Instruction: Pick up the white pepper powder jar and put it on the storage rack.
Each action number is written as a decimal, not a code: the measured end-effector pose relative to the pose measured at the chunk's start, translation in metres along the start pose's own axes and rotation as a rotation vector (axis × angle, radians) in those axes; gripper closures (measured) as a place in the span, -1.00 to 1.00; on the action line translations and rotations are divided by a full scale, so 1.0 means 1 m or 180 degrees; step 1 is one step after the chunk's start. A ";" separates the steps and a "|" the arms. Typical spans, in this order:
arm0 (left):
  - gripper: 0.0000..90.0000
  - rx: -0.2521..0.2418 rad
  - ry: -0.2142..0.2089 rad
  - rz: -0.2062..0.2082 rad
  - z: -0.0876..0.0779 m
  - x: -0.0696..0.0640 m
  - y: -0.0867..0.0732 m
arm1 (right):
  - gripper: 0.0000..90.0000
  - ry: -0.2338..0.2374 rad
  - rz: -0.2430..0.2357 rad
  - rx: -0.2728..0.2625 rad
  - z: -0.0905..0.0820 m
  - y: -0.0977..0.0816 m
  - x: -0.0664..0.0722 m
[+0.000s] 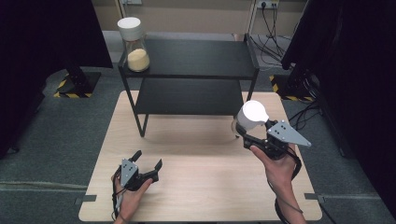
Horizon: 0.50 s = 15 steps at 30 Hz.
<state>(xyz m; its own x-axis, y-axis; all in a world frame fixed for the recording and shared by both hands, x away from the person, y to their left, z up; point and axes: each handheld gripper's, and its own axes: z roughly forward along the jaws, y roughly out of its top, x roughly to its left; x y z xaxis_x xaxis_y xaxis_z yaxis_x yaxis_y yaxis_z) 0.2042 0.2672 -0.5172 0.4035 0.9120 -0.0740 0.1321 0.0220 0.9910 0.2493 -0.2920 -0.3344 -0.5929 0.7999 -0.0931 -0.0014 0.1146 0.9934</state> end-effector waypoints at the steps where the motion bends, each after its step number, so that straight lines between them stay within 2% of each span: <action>1: -0.81 -0.0001 0.0000 -0.0001 0.000 0.000 0.000 | -0.32 -0.0005 -0.0002 0.0001 0.001 0.002 0.000; 15: -0.81 -0.0011 -0.0002 -0.0020 0.000 0.000 -0.001 | -0.32 -0.0055 -0.0028 -0.0060 0.013 0.021 0.000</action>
<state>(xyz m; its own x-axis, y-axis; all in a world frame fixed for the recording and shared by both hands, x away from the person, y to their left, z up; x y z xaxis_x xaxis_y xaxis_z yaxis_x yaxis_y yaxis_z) 0.2042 0.2675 -0.5177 0.4032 0.9116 -0.0802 0.1313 0.0291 0.9909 0.2593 -0.2822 -0.3140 -0.5788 0.8090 -0.1027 -0.0216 0.1106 0.9936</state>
